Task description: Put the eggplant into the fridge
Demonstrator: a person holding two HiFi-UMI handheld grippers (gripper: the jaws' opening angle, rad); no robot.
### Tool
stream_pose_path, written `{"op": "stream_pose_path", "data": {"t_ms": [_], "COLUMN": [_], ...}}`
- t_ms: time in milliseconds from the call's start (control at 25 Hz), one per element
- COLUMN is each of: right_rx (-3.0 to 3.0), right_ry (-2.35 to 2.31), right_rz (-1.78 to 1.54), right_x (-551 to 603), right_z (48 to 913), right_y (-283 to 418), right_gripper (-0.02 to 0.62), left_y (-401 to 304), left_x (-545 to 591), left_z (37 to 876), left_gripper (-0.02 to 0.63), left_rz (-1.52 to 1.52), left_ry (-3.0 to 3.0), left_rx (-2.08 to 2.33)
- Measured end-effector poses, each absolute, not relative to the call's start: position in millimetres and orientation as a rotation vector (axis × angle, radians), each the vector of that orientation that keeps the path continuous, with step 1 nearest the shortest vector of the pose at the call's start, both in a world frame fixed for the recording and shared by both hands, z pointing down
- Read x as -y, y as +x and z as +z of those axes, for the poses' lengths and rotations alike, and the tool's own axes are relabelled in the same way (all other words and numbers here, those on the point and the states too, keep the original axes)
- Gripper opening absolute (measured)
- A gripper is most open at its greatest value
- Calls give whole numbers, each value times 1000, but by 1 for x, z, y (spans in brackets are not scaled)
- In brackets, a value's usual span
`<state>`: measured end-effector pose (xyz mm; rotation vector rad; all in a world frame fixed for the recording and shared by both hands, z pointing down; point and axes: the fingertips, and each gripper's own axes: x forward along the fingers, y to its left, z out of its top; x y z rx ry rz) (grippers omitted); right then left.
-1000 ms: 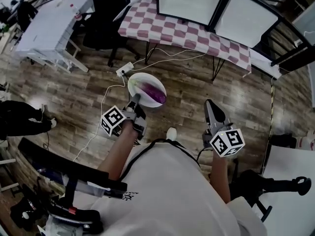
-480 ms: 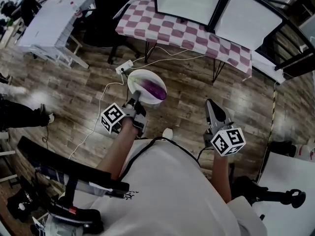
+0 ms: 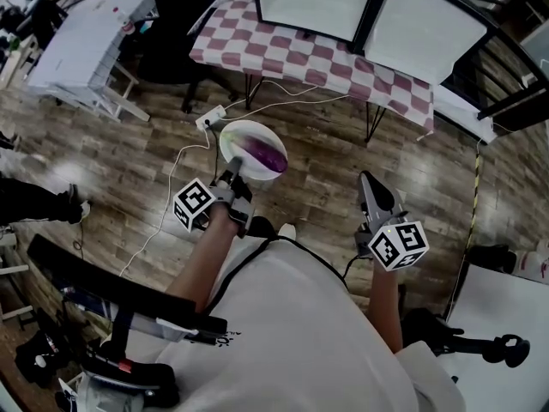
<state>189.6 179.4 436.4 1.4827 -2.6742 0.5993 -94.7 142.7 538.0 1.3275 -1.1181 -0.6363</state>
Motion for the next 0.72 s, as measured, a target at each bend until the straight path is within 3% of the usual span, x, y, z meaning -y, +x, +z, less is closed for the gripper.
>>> {"op": "stream_pose_path", "data": {"t_ms": [720], "right_rx": [2630], "right_ry": [1579], "right_rz": [630], "right_x": [-161], "right_z": [443], "right_y": [221], "right_gripper": [6], "left_y": [-65], "left_x": [-96], "left_z": [540], "left_gripper": [18], "left_rz": [-588], "left_ry": [1358], "left_rx": [1082]}}
